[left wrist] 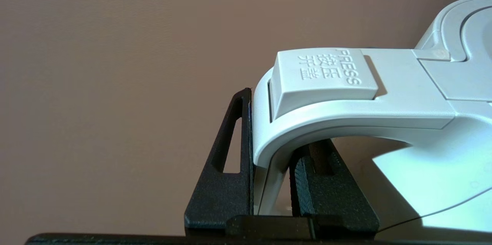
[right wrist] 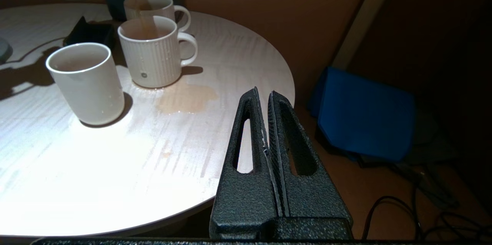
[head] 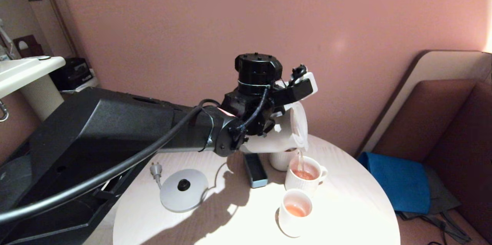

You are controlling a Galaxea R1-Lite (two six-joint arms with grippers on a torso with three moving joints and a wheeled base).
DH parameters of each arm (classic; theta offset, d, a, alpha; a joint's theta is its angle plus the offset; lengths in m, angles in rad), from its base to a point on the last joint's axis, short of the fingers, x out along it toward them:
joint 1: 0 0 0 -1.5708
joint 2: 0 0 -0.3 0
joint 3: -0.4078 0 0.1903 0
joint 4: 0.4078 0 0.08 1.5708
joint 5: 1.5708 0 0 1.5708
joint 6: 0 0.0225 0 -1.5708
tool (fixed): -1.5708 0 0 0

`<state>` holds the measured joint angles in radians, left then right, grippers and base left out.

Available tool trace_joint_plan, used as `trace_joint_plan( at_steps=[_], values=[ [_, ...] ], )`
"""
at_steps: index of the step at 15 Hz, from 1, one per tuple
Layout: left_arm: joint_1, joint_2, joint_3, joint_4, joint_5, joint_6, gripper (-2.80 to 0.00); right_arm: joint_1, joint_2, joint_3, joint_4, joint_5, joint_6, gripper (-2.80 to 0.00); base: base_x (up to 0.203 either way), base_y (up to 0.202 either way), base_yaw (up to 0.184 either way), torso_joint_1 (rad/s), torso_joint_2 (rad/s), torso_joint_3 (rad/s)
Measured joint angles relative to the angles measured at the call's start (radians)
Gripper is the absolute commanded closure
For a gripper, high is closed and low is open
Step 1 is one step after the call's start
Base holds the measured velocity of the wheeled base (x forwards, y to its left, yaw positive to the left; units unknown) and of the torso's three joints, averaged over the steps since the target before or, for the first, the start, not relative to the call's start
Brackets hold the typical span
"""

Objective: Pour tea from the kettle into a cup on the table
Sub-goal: Pour water into another cup

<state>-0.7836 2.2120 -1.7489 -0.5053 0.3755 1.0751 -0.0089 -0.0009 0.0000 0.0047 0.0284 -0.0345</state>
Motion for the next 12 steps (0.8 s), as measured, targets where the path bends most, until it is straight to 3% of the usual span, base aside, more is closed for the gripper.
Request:
trace_joint_plan(
  at_steps=[3, 12],
  values=[
    [0.008, -0.021, 0.065, -0.04, 0.024, -0.042, 0.0, 0.0, 0.0, 0.0, 0.0, 0.0, 0.0, 0.0, 0.0, 0.0, 0.0, 0.0, 0.0, 0.0],
    [0.038, -0.079, 0.186, -0.043, 0.033, -0.392, 0.0, 0.0, 0.0, 0.0, 0.0, 0.0, 0.0, 0.0, 0.0, 0.0, 0.0, 0.0, 0.0, 0.0]
  ],
)
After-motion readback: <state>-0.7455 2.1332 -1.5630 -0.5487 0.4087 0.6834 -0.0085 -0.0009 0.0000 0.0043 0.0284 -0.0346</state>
